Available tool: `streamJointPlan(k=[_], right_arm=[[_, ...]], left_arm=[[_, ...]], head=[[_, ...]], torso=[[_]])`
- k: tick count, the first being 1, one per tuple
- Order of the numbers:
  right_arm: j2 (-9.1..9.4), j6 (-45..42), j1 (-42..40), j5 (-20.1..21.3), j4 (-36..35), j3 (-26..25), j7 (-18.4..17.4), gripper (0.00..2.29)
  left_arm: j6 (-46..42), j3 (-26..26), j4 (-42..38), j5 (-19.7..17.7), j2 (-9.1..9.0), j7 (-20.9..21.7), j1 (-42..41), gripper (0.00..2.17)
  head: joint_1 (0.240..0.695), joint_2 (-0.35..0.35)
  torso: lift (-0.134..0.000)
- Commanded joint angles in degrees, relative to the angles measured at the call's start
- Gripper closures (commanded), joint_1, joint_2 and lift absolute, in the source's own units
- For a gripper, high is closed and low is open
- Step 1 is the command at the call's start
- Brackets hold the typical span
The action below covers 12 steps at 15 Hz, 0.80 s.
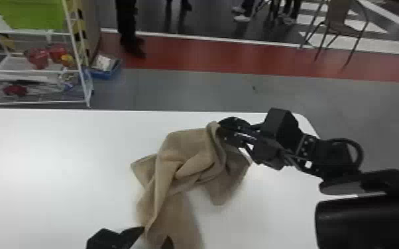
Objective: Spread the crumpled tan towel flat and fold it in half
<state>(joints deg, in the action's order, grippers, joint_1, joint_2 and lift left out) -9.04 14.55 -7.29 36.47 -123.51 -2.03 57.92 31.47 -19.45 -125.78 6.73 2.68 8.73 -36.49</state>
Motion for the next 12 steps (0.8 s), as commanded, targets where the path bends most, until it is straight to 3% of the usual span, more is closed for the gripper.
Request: streamJointPlan(k=[1, 2, 3, 4, 6, 12], right_arm=[[0.08, 0.00, 0.00, 0.00, -0.24, 0.01, 0.00, 1.05], [0.08, 0.00, 0.09, 0.00, -0.24, -0.34, -0.08, 1.05], [0.08, 0.00, 0.00, -0.09, -0.24, -0.70, -0.17, 1.05], [0.17, 0.00, 0.09, -0.18, -0.24, -1.22, -0.52, 1.05], [0.08, 0.00, 0.18, -0.88, -0.42, -2.81, -1.14, 1.44], [-0.10, -0.35, 0.18, -4.31, -3.06, -6.32, -2.54, 1.44]], left_arm=[[-0.04, 0.82, -0.25, -0.05, 0.30, 0.32, 0.10, 1.07], [-0.57, 1.26, -0.69, -0.32, 0.66, 0.23, -0.25, 1.73], [-0.57, 1.61, -1.57, -0.40, 0.74, 0.06, -0.60, 2.07], [-0.57, 2.40, -2.98, -0.32, 0.92, 0.23, -1.39, 2.14], [-0.39, 5.39, -7.90, -0.32, 1.18, 2.17, -3.32, 2.15], [1.89, 16.99, -17.92, -1.19, 0.92, 7.61, -4.64, 2.15]], head=[[0.695, -0.186], [0.695, -0.178], [0.695, -0.174], [0.695, -0.170], [0.695, -0.166], [0.695, -0.100]], torso=[[-0.123], [-0.123], [-0.123], [-0.123], [-0.123], [-0.123]])
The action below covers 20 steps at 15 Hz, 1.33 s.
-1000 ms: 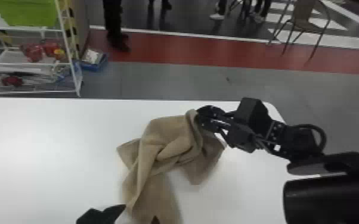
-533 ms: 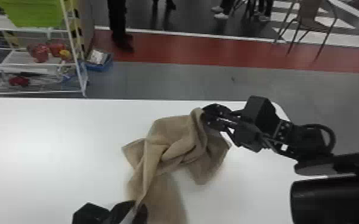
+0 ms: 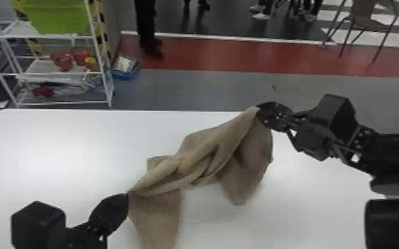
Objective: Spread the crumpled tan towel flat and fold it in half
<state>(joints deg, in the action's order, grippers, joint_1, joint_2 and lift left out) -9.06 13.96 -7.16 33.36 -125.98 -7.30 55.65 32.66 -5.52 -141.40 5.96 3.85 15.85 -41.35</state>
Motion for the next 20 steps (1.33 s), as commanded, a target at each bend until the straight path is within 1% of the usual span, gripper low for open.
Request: streamJointPlan(k=[1, 3, 5, 6, 7, 8, 9, 10, 11, 12, 13, 14, 15, 16, 17, 18, 20], right_arm=[[-0.17, 0.24, 0.05, -2.42, -1.55, -1.75, -0.90, 1.44], [-0.61, -1.34, 0.13, -3.57, -2.25, -2.72, -1.78, 1.44], [-2.11, -4.15, 1.10, -5.76, -2.60, -3.68, -2.57, 1.44], [-2.81, -5.21, 1.36, -5.85, -2.78, -3.68, -2.83, 1.44], [-4.30, -6.09, 1.36, -5.94, -3.22, -3.68, -3.45, 1.44], [-5.27, -6.09, 1.45, -5.68, -3.22, -3.42, -4.94, 1.44], [-7.03, -6.09, 1.45, -3.92, -3.04, -2.54, -5.64, 1.44], [-8.08, -6.09, 1.54, -2.60, -2.60, -1.92, -6.17, 1.44], [-8.08, -5.91, 1.98, -2.60, -2.16, -2.01, -6.70, 1.44], [-8.08, -6.26, 1.89, -2.34, -1.64, -2.54, -8.02, 1.44], [-8.08, -6.61, 1.36, -1.63, -1.64, -2.80, -7.75, 1.44], [-8.08, -10.83, -0.04, -1.11, -1.72, -3.24, -7.40, 1.44], [-8.08, -13.82, -1.19, -0.31, -1.81, -3.24, -7.40, 1.44], [-7.99, -15.40, -1.89, 1.53, -1.81, -2.45, -8.02, 1.44], [-7.55, -15.23, -1.98, 3.90, -1.72, -1.05, -8.28, 1.44], [-7.55, -15.05, -2.15, 5.22, -1.64, 0.27, -8.28, 1.44], [-6.85, -12.77, -1.62, 5.40, -1.20, 1.33, -8.37, 1.44]], left_arm=[[3.87, 5.34, -4.06, -0.60, -0.60, 1.91, 1.18, 2.14], [7.56, 8.77, -7.75, -0.69, -0.87, 4.28, 3.73, 2.15], [15.12, 12.72, -10.74, -0.78, -0.95, 6.56, 8.04, 2.14], [17.58, 14.66, -11.62, -0.78, -1.04, 7.79, 10.15, 2.15], [18.63, 16.06, -12.76, -0.78, -1.13, 8.59, 11.91, 2.15], [18.98, 17.12, -13.03, -0.51, -1.13, 9.11, 13.23, 2.15], [21.27, 18.00, -13.20, 0.28, -1.04, 9.55, 15.69, 2.15], [27.77, 19.84, -13.38, 0.63, -1.13, 11.75, 19.82, 2.14], [31.64, 21.07, -13.47, 0.80, -1.22, 12.98, 22.54, 2.15], [37.09, 22.83, -13.73, 1.07, -1.22, 15.97, 25.00, 2.14], [42.54, 24.50, -14.52, 1.33, -1.22, 20.27, 26.67, 2.14], [45.70, 25.11, -15.14, 2.39, -1.13, 23.70, 27.55, 2.14], [46.58, 25.03, -15.31, 3.18, -1.13, 24.93, 28.08, 2.14], [46.58, 24.59, -15.05, 3.53, -1.22, 24.85, 29.22, 2.14], [46.58, 24.06, -14.08, 3.79, -1.22, 24.85, 30.19, 2.15], [46.58, 22.48, -12.15, 4.41, -1.22, 24.41, 30.98, 2.14], [46.58, 18.44, -8.98, 8.19, -1.22, 24.14, 34.14, 2.14]], head=[[0.695, -0.088], [0.695, -0.066], [0.695, -0.033], [0.695, -0.020], [0.695, -0.005], [0.695, 0.007], [0.694, 0.021], [0.676, 0.030], [0.653, 0.045], [0.648, 0.052], [0.643, 0.058], [0.638, 0.060], [0.644, 0.057], [0.652, 0.061], [0.658, 0.068], [0.662, 0.077], [0.669, 0.096]], torso=[[-0.123], [-0.123], [-0.123], [-0.123], [-0.123], [-0.123], [-0.123], [-0.123], [-0.123], [-0.123], [-0.123], [-0.123], [-0.123], [-0.123], [-0.123], [-0.123], [-0.123]])
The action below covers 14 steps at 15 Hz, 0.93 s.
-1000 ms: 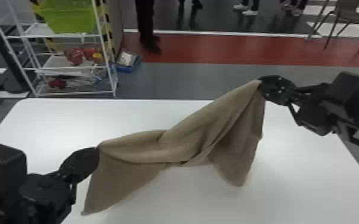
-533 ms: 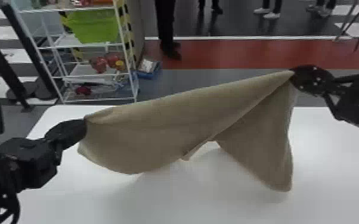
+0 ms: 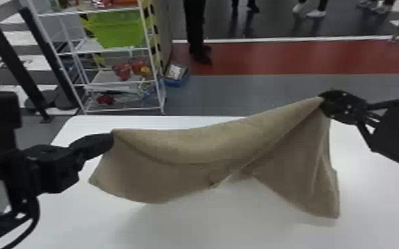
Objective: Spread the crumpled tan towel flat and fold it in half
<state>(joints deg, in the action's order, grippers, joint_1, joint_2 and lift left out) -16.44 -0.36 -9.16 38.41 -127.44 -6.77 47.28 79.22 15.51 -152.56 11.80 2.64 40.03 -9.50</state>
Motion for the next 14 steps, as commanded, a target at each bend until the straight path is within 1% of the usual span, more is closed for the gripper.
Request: streamJointPlan(k=[1, 2, 3, 4, 5, 6, 8, 9, 10, 11, 12, 13, 14], right_arm=[[0.62, 2.96, 0.81, 0.44, 0.52, 1.05, -0.08, 1.44], [0.62, 3.67, 0.90, 1.14, 0.96, 1.32, -0.08, 1.44], [0.80, 4.55, 0.90, 1.76, 1.49, 1.58, -0.17, 1.44], [1.24, 5.07, 0.90, 1.76, 2.02, 1.58, -0.61, 1.44], [1.68, 5.60, 0.99, 1.76, 2.28, 1.32, -1.04, 1.44], [2.03, 5.95, 0.81, 1.76, 2.28, 0.97, -2.36, 1.44], [2.03, 9.47, 0.46, 2.29, 2.81, 0.79, -2.45, 1.44], [2.03, 9.29, -0.07, 2.73, 3.34, 1.05, -2.45, 1.44], [2.12, 9.47, -0.15, 2.90, 3.95, 1.41, -2.45, 1.44], [2.20, 9.29, -0.15, 2.90, 4.30, 1.67, -2.36, 1.44], [2.29, 9.12, -0.15, 2.46, 4.30, 1.76, -2.36, 1.44], [2.47, 8.59, -0.15, 2.11, 4.21, 1.67, -2.45, 1.44], [2.56, 8.59, -0.15, 2.02, 3.95, 1.67, -2.45, 1.44]], left_arm=[[0.37, -4.17, 4.03, 2.97, -0.01, -0.13, 5.11, 2.14], [0.54, -6.98, 6.49, 4.82, -0.10, -0.22, 8.54, 2.15], [1.42, -9.71, 8.34, 7.19, -0.36, -0.30, 11.26, 2.15], [1.95, -11.20, 9.83, 8.68, -2.03, -0.48, 13.55, 2.14], [1.95, -11.38, 10.62, 8.77, -2.79, -0.66, 15.22, 2.14], [1.77, -12.61, 12.55, 8.86, -2.79, -2.59, 16.01, 2.14], [1.07, -14.54, 17.56, 9.12, -2.79, -4.96, 18.38, 2.14], [-0.51, -15.42, 20.64, 9.91, -2.79, -6.37, 18.56, 2.14], [-3.32, -16.04, 23.63, 10.62, -2.79, -7.69, 18.56, 1.94], [-5.43, -15.95, 26.18, 10.70, -2.79, -8.57, 18.56, 1.43], [-6.31, -15.69, 27.58, 11.14, -2.79, -9.88, 18.56, 0.74], [-6.31, -15.25, 28.37, 11.67, -2.79, -10.94, 18.29, 0.00], [-6.14, -14.89, 27.85, 12.11, -2.79, -11.03, 16.71, 0.00]], head=[[0.674, 0.096], [0.674, 0.093], [0.663, 0.076], [0.655, 0.065], [0.649, 0.053], [0.642, 0.038], [0.622, 0.010], [0.623, 0.000], [0.626, -0.008], [0.632, -0.013], [0.649, -0.014], [0.656, -0.011], [0.661, -0.004]], torso=[[-0.123], [-0.123], [-0.123], [-0.123], [-0.123], [-0.123], [-0.123], [-0.123], [-0.123], [-0.123], [-0.123], [-0.123], [-0.123]])
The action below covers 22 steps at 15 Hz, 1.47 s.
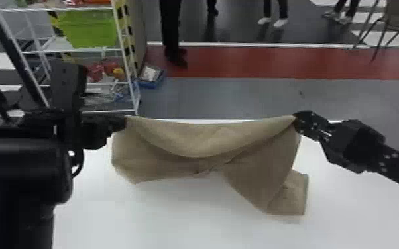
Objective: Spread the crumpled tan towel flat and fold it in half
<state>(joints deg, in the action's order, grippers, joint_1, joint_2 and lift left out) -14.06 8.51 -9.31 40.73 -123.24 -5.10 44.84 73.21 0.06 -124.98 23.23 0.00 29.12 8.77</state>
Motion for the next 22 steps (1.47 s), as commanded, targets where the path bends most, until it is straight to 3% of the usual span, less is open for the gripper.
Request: streamJointPlan(k=[1, 4, 6, 10, 13, 16, 22], right_arm=[[0.17, -0.29, 0.00, -0.30, -0.34, 0.09, -0.01, 1.44], [0.35, 1.12, 1.23, -0.48, -0.16, 1.14, -0.01, 1.44], [1.05, 3.93, 2.72, -0.83, -0.16, 1.41, -0.36, 1.44], [1.49, 5.34, 3.42, -0.39, -0.07, 2.20, -1.33, 1.44], [1.49, 6.04, 3.42, 0.23, 0.81, 2.81, -1.33, 1.44], [1.67, 6.39, 2.99, 0.14, 0.37, 2.99, -1.33, 1.44], [1.67, 6.74, 2.63, 0.05, 0.19, 3.08, -1.24, 1.44]], left_arm=[[-0.30, 0.91, -1.15, 1.20, -0.15, 0.15, -3.50, 0.00], [-0.30, 2.40, -8.44, 1.29, -0.15, 0.67, -9.03, 0.03], [-0.13, 2.49, -14.33, 0.50, -0.15, 3.40, -14.92, 0.03], [-0.30, -4.89, -21.19, 0.76, -0.15, 2.26, -26.17, 0.11], [-3.64, -11.75, -17.49, 1.03, -0.15, -3.81, -27.32, 0.19], [-19.46, -17.37, -8.18, 6.12, -0.15, -10.84, -25.29, 0.20], [-21.05, -19.39, 5.88, 11.49, -0.15, -4.07, -17.56, 0.21]], head=[[0.664, 0.004], [0.687, 0.028], [0.692, 0.038], [0.695, 0.011], [0.695, -0.039], [0.695, -0.072], [0.695, -0.133]], torso=[[-0.123], [-0.123], [-0.123], [-0.123], [-0.123], [-0.123], [-0.123]])
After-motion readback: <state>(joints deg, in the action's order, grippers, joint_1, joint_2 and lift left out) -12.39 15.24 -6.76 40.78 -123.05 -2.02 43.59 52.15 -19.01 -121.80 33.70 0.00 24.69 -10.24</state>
